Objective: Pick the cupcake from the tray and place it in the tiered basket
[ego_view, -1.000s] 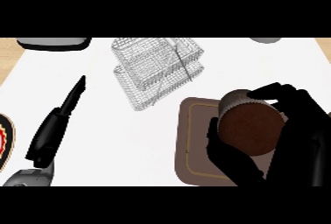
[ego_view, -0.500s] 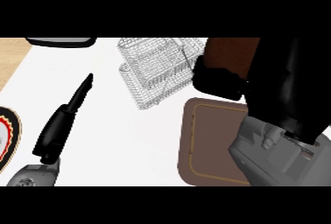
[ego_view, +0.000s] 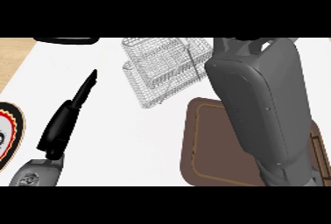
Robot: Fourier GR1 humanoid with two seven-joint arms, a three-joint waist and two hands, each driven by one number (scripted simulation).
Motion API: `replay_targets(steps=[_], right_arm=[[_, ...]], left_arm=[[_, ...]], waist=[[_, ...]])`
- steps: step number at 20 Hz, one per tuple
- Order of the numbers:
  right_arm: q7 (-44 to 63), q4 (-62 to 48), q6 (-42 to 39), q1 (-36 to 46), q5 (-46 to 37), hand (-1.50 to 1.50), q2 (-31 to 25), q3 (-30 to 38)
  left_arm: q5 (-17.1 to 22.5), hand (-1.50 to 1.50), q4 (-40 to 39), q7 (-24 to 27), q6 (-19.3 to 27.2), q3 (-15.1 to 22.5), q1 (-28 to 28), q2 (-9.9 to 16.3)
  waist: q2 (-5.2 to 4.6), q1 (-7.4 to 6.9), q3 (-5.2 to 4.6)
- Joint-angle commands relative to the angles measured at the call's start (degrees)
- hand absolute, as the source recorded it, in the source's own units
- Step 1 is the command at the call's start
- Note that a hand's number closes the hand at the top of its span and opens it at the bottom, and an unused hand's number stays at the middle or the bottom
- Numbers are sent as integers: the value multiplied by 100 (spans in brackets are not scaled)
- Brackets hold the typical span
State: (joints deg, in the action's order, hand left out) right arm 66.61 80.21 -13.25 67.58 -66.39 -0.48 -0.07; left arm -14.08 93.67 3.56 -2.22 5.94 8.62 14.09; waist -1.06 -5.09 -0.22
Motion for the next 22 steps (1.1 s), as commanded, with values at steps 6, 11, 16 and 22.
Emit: replay_targets(steps=[6,11,16,22], right_arm=[[474,-1798,2422,507,391,-150,45,621],[-712,-2786,3540,717,804,-150,46,985],[-1159,-3176,4902,1088,740,-150,46,1015],[-354,-3155,5804,1073,-627,-150,-163,1196]], left_arm=[[13,0,104,-188,-114,57,176,-17],[-42,0,-192,23,-58,9,286,-43],[1,0,-228,-45,-92,-30,287,-52],[-31,0,-244,61,66,-99,-58,-114]], waist=[[-39,-166,14],[-118,-146,10],[-70,-85,9],[91,376,9]])
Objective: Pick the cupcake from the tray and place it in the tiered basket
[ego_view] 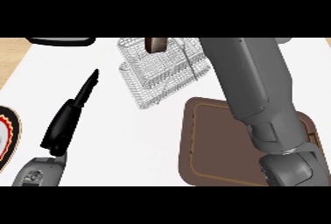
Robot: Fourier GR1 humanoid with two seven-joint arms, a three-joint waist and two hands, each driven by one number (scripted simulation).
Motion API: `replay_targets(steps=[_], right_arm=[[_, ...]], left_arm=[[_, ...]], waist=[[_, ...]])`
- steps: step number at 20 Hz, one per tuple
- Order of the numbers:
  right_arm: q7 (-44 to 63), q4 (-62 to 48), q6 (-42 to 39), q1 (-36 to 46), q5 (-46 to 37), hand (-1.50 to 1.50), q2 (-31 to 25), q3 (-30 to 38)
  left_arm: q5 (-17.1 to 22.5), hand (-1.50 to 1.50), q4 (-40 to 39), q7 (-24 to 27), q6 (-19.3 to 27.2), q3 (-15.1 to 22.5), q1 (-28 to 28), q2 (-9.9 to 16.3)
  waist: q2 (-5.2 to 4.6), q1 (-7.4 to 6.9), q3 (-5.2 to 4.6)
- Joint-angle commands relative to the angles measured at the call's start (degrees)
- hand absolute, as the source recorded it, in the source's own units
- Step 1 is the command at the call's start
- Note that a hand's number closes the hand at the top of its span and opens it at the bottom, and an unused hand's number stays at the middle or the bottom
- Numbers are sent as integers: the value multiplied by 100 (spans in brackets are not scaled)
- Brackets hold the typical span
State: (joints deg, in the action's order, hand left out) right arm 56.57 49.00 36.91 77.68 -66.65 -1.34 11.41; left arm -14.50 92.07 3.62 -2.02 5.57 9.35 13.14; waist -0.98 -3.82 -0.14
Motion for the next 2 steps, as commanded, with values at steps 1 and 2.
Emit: replay_targets(steps=[1,2], right_arm=[[1064,-62,905,53,-990,-150,45,16],[1210,81,769,56,-1080,-150,-128,129]], left_arm=[[50,0,-51,-98,-3,-205,-91,111],[98,0,88,-258,20,-368,111,182]], waist=[[106,272,0],[137,345,5]])
